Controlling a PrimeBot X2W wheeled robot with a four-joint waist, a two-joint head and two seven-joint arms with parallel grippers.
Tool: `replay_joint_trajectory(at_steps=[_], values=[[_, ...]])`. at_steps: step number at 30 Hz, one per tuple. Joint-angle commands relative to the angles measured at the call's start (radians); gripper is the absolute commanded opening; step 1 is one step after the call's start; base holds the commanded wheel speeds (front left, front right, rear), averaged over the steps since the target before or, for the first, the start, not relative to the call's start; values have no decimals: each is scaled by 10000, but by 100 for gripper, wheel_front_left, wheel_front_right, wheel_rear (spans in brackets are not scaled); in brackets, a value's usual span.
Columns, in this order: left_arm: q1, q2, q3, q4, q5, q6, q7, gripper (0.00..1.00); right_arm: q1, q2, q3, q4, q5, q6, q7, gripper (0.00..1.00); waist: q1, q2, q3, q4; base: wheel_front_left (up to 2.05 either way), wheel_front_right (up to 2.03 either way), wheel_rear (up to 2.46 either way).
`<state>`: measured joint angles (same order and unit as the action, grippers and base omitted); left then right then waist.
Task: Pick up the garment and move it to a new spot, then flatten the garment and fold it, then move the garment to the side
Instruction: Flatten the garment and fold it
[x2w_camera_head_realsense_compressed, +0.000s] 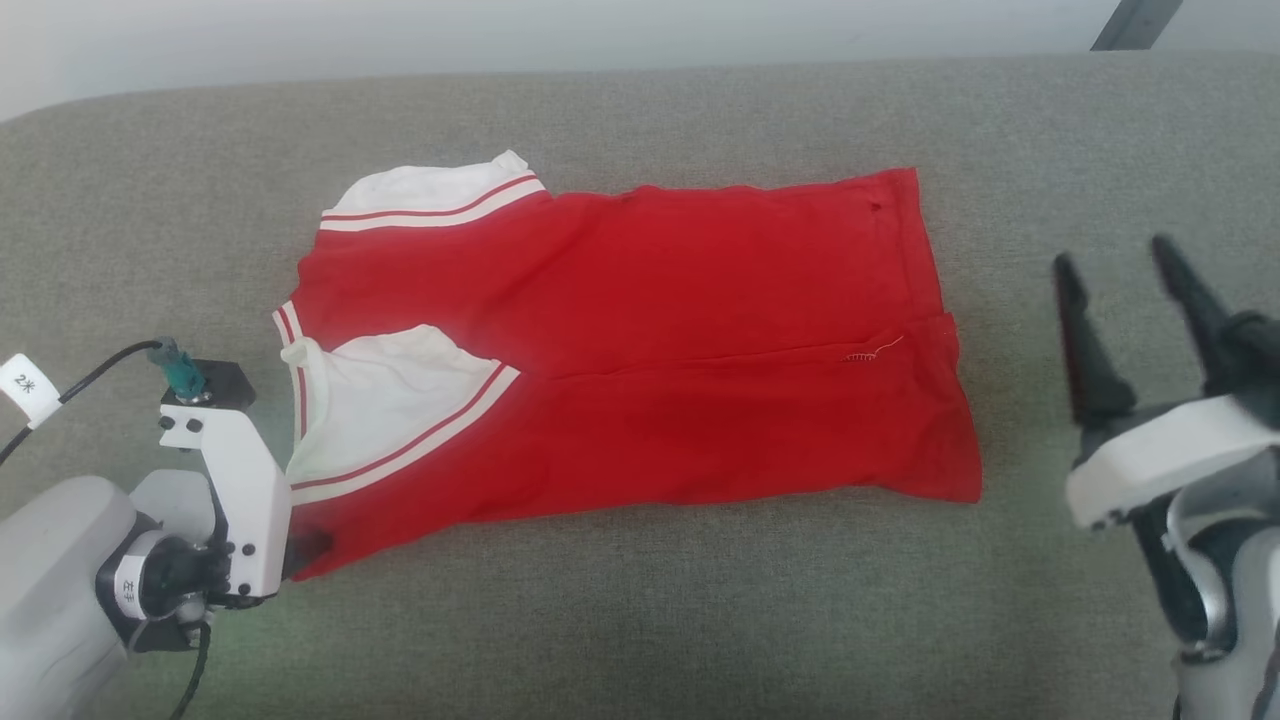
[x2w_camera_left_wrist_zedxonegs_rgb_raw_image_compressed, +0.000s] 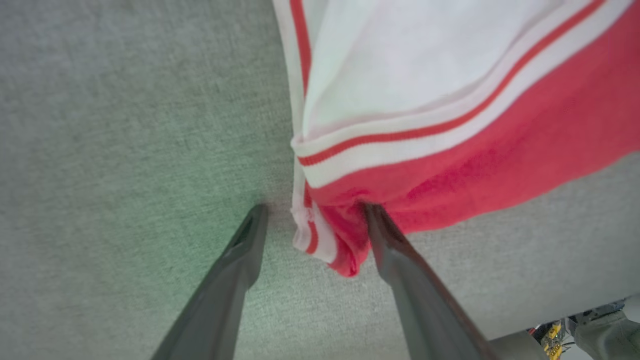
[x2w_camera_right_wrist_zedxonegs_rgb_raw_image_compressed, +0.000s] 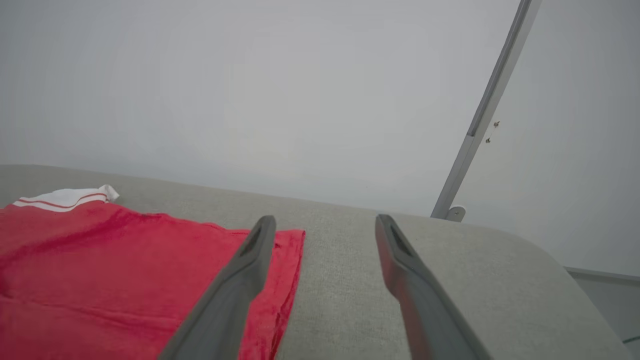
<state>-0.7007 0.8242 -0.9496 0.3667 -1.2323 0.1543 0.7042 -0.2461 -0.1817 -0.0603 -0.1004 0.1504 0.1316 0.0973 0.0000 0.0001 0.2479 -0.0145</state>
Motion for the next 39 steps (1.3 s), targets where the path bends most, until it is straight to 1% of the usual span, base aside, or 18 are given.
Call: replay_joint_trajectory(at_steps=[1,2,3,4,5,9,12,16,19,22,23,27,31,32,33,34,39], values=[[229,-210,-80,373,-45,-77,-85,100,175,-62,98,-137,152,-19,181,100,0,-1,6,9,0,0,0],[249,-293,-98,586,-48,-114,-116,100,245,-118,150,-155,248,-19,321,100,0,-1,8,18,0,0,0],[274,-364,-134,778,-52,-195,-124,86,346,-153,176,-160,360,-19,499,100,0,-1,5,26,0,0,0],[311,-453,-145,930,-137,-311,-139,47,430,-189,199,-155,468,-19,686,100,0,-1,0,37,0,0,0],[316,-550,-113,1046,-172,-429,-238,1,489,-231,228,-180,591,-19,886,100,0,-1,-4,52,0,0,0],[239,-861,-191,1415,-107,-786,-364,0,741,-333,286,-212,1145,-19,1939,100,0,-1,-25,153,0,0,0],[150,-1027,-276,1570,-13,-994,-418,0,889,-368,314,-72,1553,-19,3014,100,0,-1,-46,273,0,0,0],[-2,-1223,-336,1682,96,-1140,-476,0,921,-401,440,194,1940,-19,4504,100,0,-1,-31,407,0,0,0],[-78,-1362,-356,1715,137,-1190,-494,0,690,-495,483,511,2035,-19,5348,100,0,-1,20,514,0,0,0],[-202,-1541,-391,1715,184,-1246,-536,0,465,-551,508,926,1967,-18,6041,100,0,-1,96,651,0,0,0],[-202,-1541,-391,1715,184,-1246,-536,0,465,-551,508,926,1967,-18,6041,100,0,-1,96,651,0,0,0],[-245,-1736,-440,1692,222,-1265,-547,0,112,-713,751,1423,2086,-19,6685,100,0,-1,206,784,0,0,0],[-303,-1833,-470,1632,284,-1247,-570,0,-228,-906,1052,1899,2123,-15,7070,100,0,-1,298,880,0,0,0],[-320,-1846,-477,1621,291,-1244,-582,0,-256,-938,1173,2032,2180,-15,7169,50,0,-1,316,901,0,0,0],[-337,-1858,-481,1613,298,-1245,-602,0,-290,-979,1275,2158,2219,-15,7258,4,0,-1,333,919,0,0,0],[-354,-1872,-479,1604,308,-1242,-592,0,-345,-1040,1336,2287,2201,-15,7284,0,0,-1,348,936,0,0,0],[-399,-1852,-445,1571,307,-1264,-634,0,-538,-1380,1493,2528,2362,-21,7443,0,0,-1,386,1006,0,0,0]])
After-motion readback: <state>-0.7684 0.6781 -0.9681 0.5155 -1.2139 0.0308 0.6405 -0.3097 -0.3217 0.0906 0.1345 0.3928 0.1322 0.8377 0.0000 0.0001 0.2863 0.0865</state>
